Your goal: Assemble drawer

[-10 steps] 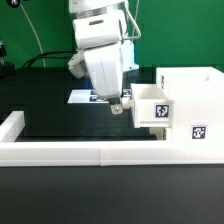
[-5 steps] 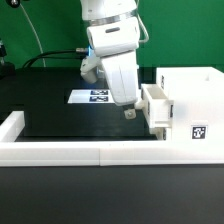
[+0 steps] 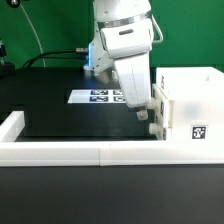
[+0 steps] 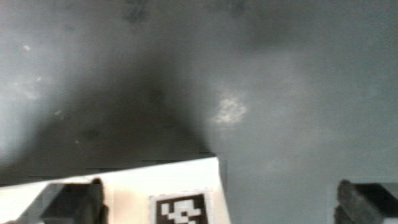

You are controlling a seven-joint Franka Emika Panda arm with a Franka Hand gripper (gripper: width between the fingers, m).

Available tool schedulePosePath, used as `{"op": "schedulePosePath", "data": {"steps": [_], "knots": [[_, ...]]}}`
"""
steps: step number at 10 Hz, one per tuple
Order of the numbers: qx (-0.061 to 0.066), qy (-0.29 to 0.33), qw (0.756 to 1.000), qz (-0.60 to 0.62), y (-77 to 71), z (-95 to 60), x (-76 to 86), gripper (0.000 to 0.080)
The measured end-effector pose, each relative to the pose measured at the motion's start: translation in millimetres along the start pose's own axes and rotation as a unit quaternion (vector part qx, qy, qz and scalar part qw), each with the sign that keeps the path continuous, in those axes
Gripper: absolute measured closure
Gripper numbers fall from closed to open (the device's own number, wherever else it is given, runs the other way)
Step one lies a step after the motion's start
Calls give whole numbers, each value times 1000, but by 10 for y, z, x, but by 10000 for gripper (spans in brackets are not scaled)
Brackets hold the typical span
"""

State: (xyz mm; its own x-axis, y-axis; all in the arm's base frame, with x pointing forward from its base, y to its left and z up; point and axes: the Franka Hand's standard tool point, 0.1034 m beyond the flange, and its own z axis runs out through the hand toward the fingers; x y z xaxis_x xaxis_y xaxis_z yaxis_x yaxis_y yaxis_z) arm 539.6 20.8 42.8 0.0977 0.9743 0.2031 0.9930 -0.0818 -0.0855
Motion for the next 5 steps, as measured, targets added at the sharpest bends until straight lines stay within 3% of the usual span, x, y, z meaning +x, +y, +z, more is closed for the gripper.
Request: {"op": "schedulePosePath", "data": {"steps": [5], "knots": [[3, -1, 1000, 10, -19, 0, -120, 151]]}}
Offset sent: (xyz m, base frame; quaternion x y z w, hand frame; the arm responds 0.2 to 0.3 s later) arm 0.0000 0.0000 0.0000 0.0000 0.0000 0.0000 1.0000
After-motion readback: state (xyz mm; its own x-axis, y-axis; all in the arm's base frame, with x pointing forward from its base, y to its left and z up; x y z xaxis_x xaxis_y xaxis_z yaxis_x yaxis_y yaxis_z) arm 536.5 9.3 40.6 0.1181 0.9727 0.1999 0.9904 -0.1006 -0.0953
